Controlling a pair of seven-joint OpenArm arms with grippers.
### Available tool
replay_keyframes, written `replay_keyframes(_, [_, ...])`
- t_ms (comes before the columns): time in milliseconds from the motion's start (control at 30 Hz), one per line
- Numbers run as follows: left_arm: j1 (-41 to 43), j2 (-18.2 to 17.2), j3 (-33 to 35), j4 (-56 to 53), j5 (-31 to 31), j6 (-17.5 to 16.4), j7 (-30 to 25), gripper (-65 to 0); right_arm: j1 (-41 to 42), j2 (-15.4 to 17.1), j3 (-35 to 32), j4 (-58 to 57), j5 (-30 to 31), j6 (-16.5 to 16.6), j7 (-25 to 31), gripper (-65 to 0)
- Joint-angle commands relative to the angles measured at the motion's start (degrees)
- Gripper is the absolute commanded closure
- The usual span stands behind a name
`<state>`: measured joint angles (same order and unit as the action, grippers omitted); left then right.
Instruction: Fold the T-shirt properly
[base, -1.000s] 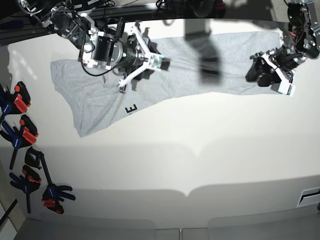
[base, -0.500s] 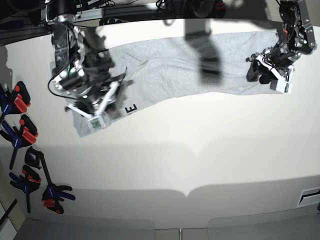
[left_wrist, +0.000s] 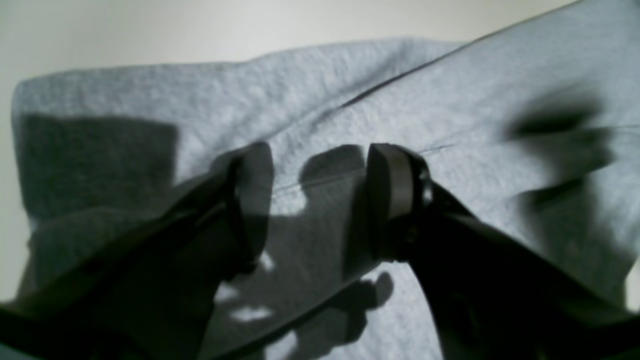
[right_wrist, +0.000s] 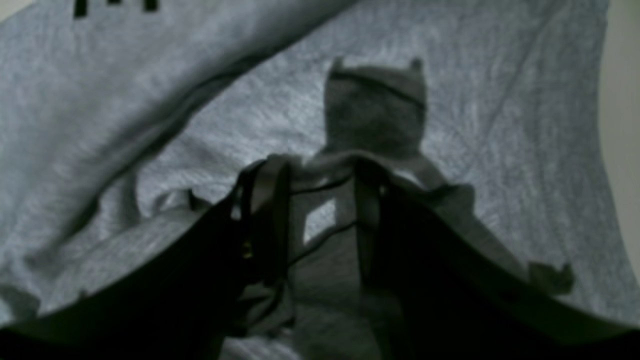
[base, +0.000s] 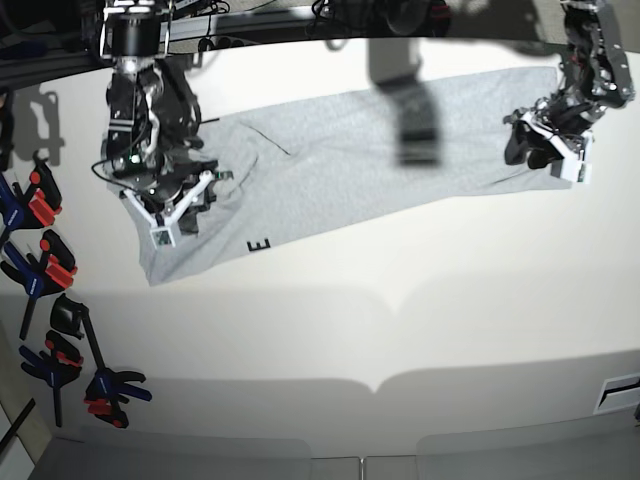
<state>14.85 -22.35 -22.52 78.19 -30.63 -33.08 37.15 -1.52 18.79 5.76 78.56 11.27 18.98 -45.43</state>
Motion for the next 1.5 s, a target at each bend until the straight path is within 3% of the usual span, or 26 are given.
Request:
replay_keyframes(0, [1.0,-1.6,-0.2,-2.1,5.5,3.6,5.2,-29.0,-0.4,0.4,-0.1,-1.0,-2.0,-1.3,-3.5,-21.1])
replay_keyframes(133, [0.3,-4.6,-0.2,-3.1,4.6,3.5,2.6,-29.0,0.2,-0.2,-0.1,-1.0,2.4,-1.4,-3.9,-21.1])
replay_keyframes(233, [-2.9,-6.0,-0.2,-3.1,4.7,3.6,2.6,-29.0,1.4,-2.7,-0.1,-1.0,4.3,-1.4,-5.9,-21.1])
replay_keyframes(533, [-11.5,-6.1,-0.2,-3.3,4.3,3.5,11.0,-29.0,1.8,-12.8,-0.1,-1.0,0.9,-1.4,-8.3,-21.1])
replay_keyframes(700, [-12.2,-6.3,-0.2,-3.3,4.0,1.6,10.0,-29.0,2.1,-14.5,-0.1,-1.0,1.3,-1.4,-6.1,-21.1])
replay_keyframes(867, [-14.2,-6.3,-0.1,-4.7,5.1,1.6,10.7,-29.0,2.7,-16.4,-0.1,-0.9,1.1,-1.4,-7.5,-21.1])
replay_keyframes(1033, [-16.0,-6.8,0.2,-8.1,5.0,1.6,10.9,-29.0,2.3,-16.1,-0.1,-0.6,1.1,-0.8,-9.8,-21.1])
replay_keyframes(1300, [-17.2,-11.4,0.2,-2.8,-12.0,1.4,19.2,-29.9,3.6,-16.2,-0.1,8.2,2.2,-0.7,-10.5,-21.2])
replay_keyframes(1467, [-17.9,-15.4,0.2,4.2,-17.0,1.4,27.4,-40.4,7.5,-16.3,-0.1,11.3,2.2,2.3,-15.5,-21.2])
